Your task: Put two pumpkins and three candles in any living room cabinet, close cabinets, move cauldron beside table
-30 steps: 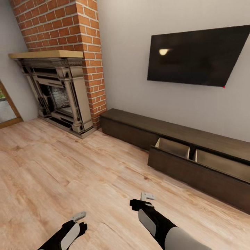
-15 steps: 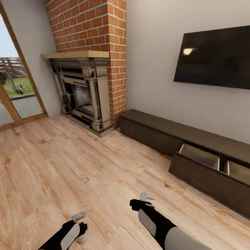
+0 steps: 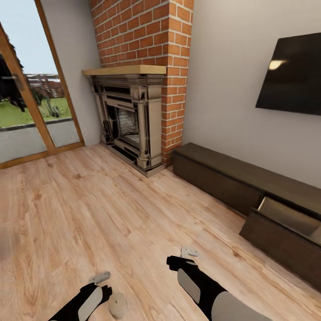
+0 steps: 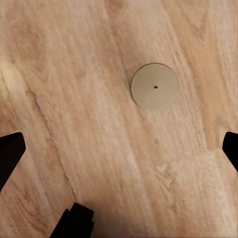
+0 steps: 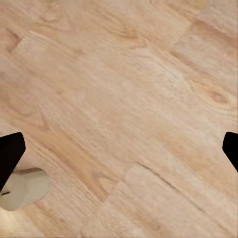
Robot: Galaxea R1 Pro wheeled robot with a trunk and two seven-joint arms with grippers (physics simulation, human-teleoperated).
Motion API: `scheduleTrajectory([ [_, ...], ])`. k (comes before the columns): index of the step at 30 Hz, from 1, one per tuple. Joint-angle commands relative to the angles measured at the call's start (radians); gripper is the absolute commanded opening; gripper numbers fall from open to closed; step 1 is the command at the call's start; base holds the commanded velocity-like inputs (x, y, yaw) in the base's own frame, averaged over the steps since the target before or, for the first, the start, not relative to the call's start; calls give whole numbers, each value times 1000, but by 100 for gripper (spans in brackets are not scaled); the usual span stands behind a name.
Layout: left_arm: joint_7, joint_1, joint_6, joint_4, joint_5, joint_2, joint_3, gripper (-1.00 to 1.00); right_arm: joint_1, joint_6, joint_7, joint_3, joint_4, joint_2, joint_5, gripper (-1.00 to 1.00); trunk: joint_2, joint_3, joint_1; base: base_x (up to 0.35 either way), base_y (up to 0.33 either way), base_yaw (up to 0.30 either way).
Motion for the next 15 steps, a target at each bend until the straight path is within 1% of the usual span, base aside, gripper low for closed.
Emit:
scheduleTrajectory([
  [1,8,-1,3,-2,7,1,-8,100,-1,4,-8,7,-2,-1,-4,100,0,-1,0,321,0,274],
  [12,8,-1,2,-2,6,1,-8,100,-1,5,-8,7,-3,-1,-4,100,0,-1,0,331,-1,274],
  [15,8,-1,2,-2,6,1,-8,100,-1,5,-8,7,-3,-1,-4,100,0,-1,0,228,-90,274],
])
